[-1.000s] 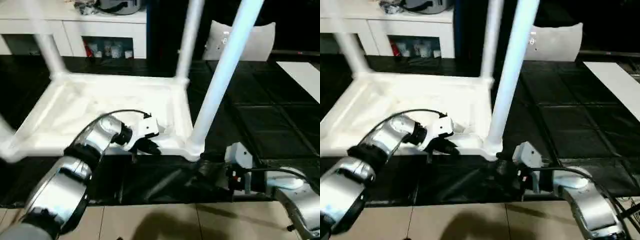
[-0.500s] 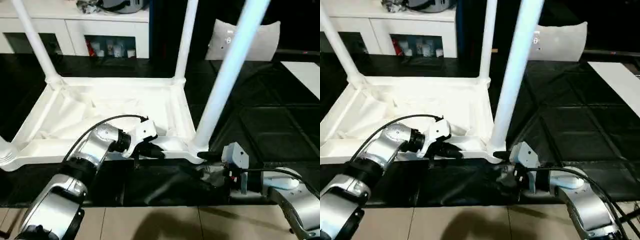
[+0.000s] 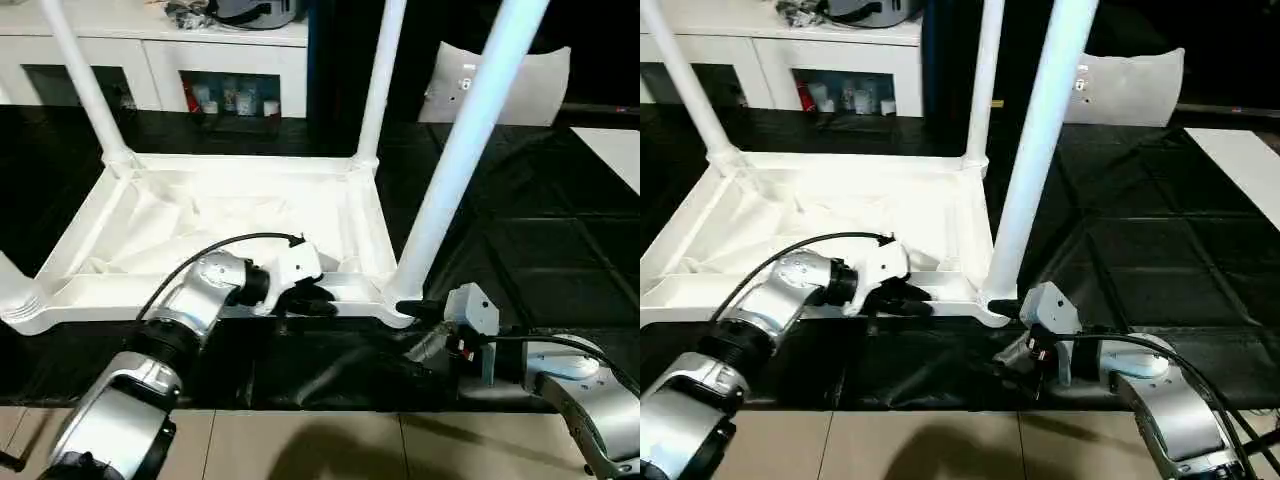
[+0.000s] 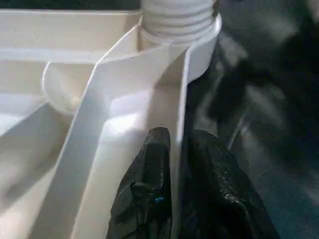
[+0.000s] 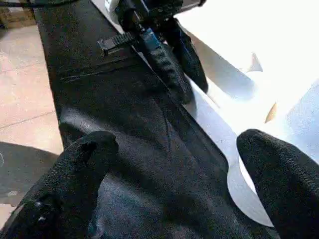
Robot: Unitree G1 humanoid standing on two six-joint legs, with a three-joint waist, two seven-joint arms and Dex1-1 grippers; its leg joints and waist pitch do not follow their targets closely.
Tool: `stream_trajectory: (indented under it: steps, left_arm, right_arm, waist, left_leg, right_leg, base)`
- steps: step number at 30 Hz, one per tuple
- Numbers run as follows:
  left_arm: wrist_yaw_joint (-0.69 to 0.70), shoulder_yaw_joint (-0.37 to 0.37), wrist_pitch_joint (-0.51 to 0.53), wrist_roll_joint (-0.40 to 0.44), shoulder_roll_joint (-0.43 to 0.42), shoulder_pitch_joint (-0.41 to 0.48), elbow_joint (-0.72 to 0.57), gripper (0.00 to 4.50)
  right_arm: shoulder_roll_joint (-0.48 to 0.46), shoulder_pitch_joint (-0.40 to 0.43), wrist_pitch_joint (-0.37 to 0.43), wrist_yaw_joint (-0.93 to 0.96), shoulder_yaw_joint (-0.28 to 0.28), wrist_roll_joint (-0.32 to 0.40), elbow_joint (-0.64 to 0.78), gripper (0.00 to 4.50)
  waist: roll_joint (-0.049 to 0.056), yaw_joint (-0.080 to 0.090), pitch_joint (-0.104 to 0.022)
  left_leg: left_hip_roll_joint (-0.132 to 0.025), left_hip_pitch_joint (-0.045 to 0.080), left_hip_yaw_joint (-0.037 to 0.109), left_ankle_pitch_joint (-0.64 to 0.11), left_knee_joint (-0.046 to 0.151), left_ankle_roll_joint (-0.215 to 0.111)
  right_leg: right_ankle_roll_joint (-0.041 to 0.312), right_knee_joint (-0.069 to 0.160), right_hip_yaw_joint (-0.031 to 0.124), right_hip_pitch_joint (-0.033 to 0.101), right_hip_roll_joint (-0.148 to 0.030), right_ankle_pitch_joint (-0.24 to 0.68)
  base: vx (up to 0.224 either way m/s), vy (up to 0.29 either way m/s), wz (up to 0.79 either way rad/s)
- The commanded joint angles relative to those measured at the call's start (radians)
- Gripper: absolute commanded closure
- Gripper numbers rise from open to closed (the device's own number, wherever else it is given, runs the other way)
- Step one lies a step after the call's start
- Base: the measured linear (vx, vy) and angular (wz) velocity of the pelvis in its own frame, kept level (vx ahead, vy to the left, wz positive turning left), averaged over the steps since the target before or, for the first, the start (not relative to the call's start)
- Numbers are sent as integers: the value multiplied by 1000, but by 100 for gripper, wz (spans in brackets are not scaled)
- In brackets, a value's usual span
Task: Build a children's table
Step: Rotate table base
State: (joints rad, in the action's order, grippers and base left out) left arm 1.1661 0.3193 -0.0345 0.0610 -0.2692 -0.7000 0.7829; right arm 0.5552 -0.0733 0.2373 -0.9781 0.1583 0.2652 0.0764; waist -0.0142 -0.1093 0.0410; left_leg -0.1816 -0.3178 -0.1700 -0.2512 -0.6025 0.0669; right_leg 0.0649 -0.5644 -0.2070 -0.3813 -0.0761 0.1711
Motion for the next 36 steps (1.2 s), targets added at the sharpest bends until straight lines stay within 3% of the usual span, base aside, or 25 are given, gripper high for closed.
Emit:
stream_trajectory:
  steps: [1, 3, 5, 8, 11, 12, 16, 17, 28, 33, 35, 36]
  left_arm:
    - [31, 5, 31, -21, 12, 13, -12, 374]
    - [39, 15, 43, -10, 8, 10, -8, 339]
    - [38, 19, 42, -4, 5, 11, -7, 339]
    - [-8, 26, -11, 26, 0, 8, 9, 303]
    - [-12, 25, -22, 32, -1, 3, 19, 303]
    - [-14, 25, -27, 33, -1, 1, 24, 326]
    - [-43, 19, -59, 38, 8, -9, 54, 338]
    - [-40, 17, -60, 36, 10, -9, 57, 366]
    - [-6, 46, -74, 66, -8, -10, 85, 441]
    - [67, 24, -80, 14, -7, -1, 50, 441]
    - [106, 18, -72, -15, -8, 19, 18, 441]
    - [135, 21, -73, -28, -19, 42, -17, 441]
  right_arm:
    - [7, -3, 6, 0, -18, 5, 18, 0]
    - [6, 0, 4, 2, -14, 3, 18, 0]
    - [6, 1, 4, 4, -13, 3, 19, 0]
    - [8, 2, 2, 5, -11, 3, 20, 0]
    - [9, 1, 2, 5, -11, 3, 21, 0]
    - [9, 0, 2, 5, -11, 3, 21, 0]
    - [10, -1, 2, 2, -10, 4, 20, 0]
    - [10, 0, 2, 1, -10, 4, 20, 0]
    - [10, 5, 4, 2, -8, 5, 26, 0]
    - [10, -1, 6, 4, -13, 7, 22, 0]
    - [10, 3, 4, 16, -27, 9, 23, 0]
    - [12, 0, 4, 30, -60, 21, 19, 0]
  waist:
    - [-4, -2, -68]
    - [-3, -3, -67]
    - [-2, -3, -66]
    - [-3, -3, -65]
    - [-5, -2, -64]
    - [-5, -2, -65]
    - [-6, -3, -65]
    - [-5, -3, -65]
    - [-4, 0, -65]
    - [-9, 3, -66]
    - [-7, 5, -68]
    - [-7, 6, -68]
  left_leg:
    - [-73, -16, 28, 1, 63, -88]
    - [-73, -16, 28, 3, 62, -91]
    - [-72, -16, 28, -1, 63, -91]
    - [-69, -16, 27, -18, 63, -87]
    - [-67, -15, 26, -27, 64, -81]
    - [-67, -14, 27, -26, 64, -80]
    - [-63, -18, 26, -24, 63, -83]
    - [-64, -17, 26, -25, 63, -82]
    - [-65, -18, 28, -32, 64, -77]
    - [-66, -19, 28, -19, 64, -81]
    - [-72, -18, 31, -5, 64, -84]
    - [-75, -19, 32, 6, 64, -89]
  right_leg:
    - [-13, 68, 91, 69, -113, 226]
    - [-6, 67, 92, 70, -114, 218]
    - [-7, 69, 92, 70, -114, 228]
    - [-22, 75, 89, 70, -111, 257]
    - [-45, 80, 86, 70, -109, 283]
    - [-48, 80, 86, 69, -109, 281]
    - [-61, 80, 85, 70, -107, 275]
    - [-63, 81, 85, 70, -107, 278]
    - [-76, 81, 83, 70, -107, 279]
    - [-63, 76, 86, 70, -110, 267]
    - [-45, 70, 90, 70, -114, 239]
    - [-25, 64, 92, 71, -117, 214]
  base:
    - [0, 0, 0]
    - [0, 0, 0]
    - [0, 0, 0]
    - [0, 0, 0]
    - [0, 0, 0]
    - [0, 0, 0]
    - [0, 0, 0]
    - [0, 0, 0]
    - [0, 0, 0]
    - [0, 0, 0]
    - [0, 0, 0]
    - [0, 0, 0]
